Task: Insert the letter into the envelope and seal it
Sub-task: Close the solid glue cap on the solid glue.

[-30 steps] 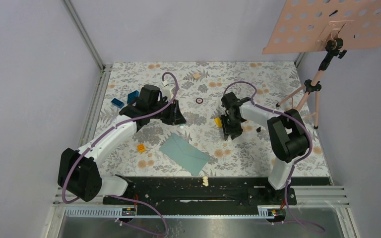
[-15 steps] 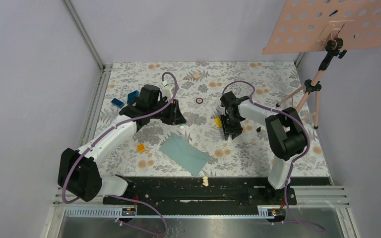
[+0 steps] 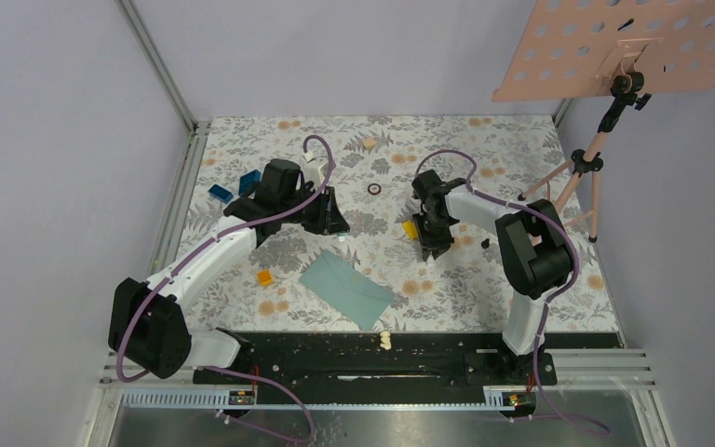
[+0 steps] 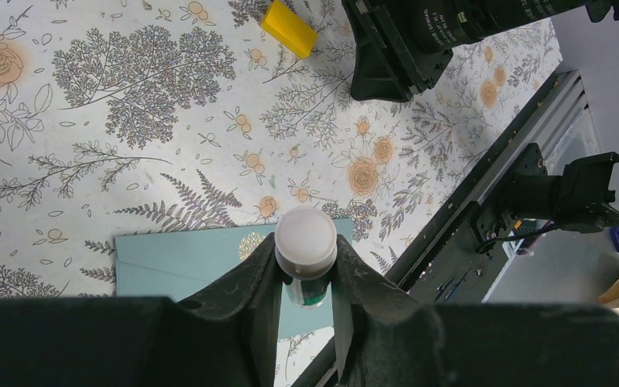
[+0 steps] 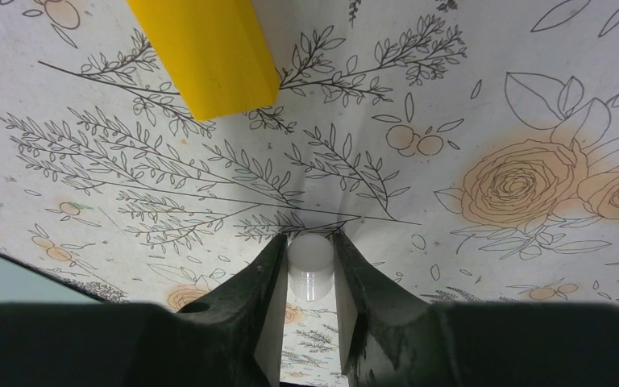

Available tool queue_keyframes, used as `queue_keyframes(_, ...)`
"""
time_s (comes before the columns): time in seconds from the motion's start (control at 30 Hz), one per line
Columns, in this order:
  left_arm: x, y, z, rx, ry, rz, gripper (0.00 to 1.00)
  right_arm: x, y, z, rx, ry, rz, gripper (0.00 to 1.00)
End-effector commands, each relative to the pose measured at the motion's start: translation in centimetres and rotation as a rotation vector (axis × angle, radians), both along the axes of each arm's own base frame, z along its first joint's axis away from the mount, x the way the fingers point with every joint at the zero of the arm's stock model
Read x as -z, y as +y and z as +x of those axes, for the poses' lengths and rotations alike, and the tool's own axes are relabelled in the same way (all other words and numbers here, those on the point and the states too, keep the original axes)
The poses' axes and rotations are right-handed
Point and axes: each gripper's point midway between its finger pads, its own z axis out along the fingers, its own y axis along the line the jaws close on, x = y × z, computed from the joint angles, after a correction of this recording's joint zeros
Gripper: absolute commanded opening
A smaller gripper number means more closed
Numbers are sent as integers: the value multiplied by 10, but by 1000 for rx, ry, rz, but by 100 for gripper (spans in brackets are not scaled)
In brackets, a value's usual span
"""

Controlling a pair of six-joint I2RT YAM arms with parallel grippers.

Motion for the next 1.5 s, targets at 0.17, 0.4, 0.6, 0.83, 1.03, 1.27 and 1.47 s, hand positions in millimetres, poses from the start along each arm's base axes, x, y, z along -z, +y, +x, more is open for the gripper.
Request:
queue_keyframes(0.17, -16, -9, 0, 33, -15, -67, 0, -24, 16, 4, 37, -53, 92, 23)
queue_keyframes(0.4, -10, -10, -2, 42, 8, -61, 0, -31, 16, 11, 70, -72, 105, 23)
queue_keyframes(0.6, -11, -10, -1, 38, 4, -57, 0, -12, 1, 8, 93, -59, 20, 27)
queue_keyframes(0.83, -11, -10, 0, 42, 5, -53, 0, -6, -2, 6, 106, -50, 4, 41)
queue_keyframes(1.03, -9, -10, 0, 43, 10, -52, 0, 1, -4, 0, 111, -27, -6, 48)
queue_keyframes(1.27, -8, -11, 0, 46, 15, -52, 0, 1, -1, -1, 109, -20, 9, 49)
queue_keyframes(1.47, -7, -10, -1, 47, 11, -50, 0, 3, 2, -2, 85, 9, 18, 49)
